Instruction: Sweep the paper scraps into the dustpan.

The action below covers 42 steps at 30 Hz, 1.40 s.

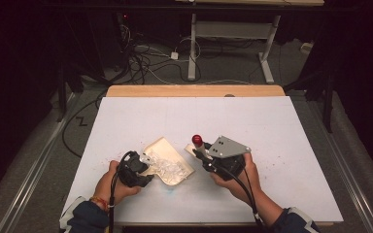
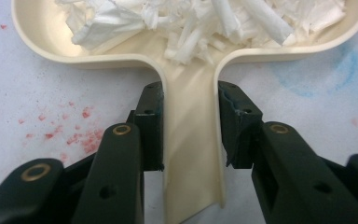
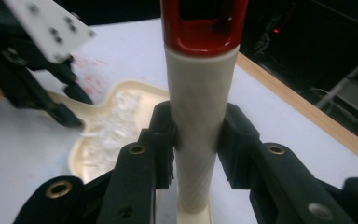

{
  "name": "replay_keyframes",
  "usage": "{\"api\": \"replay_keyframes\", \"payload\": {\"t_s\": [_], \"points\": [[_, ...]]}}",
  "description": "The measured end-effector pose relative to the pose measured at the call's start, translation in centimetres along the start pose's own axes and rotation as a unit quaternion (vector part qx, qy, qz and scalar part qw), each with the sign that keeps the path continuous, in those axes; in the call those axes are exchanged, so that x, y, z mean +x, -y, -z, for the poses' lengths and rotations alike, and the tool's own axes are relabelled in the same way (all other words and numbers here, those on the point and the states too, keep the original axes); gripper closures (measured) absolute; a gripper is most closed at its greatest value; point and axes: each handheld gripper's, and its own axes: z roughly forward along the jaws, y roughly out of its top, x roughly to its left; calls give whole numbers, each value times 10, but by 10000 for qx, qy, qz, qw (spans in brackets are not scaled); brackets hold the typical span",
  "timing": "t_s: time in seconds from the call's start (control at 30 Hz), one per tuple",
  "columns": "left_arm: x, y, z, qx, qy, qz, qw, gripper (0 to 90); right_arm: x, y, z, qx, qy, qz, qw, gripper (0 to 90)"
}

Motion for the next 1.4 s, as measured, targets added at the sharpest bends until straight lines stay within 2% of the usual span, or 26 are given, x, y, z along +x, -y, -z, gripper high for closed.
{"api": "replay_keyframes", "payload": {"t_s": [0.13,0.23,0.33,0.5,0.63,0.7,0.77,0.87,0.97,1.13,1.27,1.4], "points": [[0,0,0,-2,-10,-5,10000,630,8,-9,4,-181,-518,-7,9985,702],[0,0,0,-12,3,4,10000,630,9,-16,10,-370,-524,33,9979,701],[1,0,0,-20,23,26,10000,631,3,-22,14,-541,-399,47,9977,701],[2,1,1,15,32,9,10000,631,-17,-27,5,-646,66,61,9979,702],[3,1,1,10,49,27,10000,631,-32,-26,-17,-510,496,61,9974,702],[4,1,1,22,68,15,10000,632,-40,-22,-33,-393,611,-25,9974,702],[5,1,0,7,96,34,9999,632,-44,-20,-44,-332,628,-106,9974,702],[7,1,0,2,104,53,9999,632,-45,-17,-60,-219,696,-55,9973,703],[7,1,1,25,103,51,9999,633,-43,-19,-68,-229,583,-3,9980,703],[7,0,4,51,113,49,9999,634,-31,-25,-74,-209,395,71,9990,703],[7,0,5,63,131,63,9999,635,-18,-31,-78,-258,84,130,9995,703],[10,0,4,77,140,121,9998,635,-7,-35,-76,-342,-367,143,9986,702]]}}
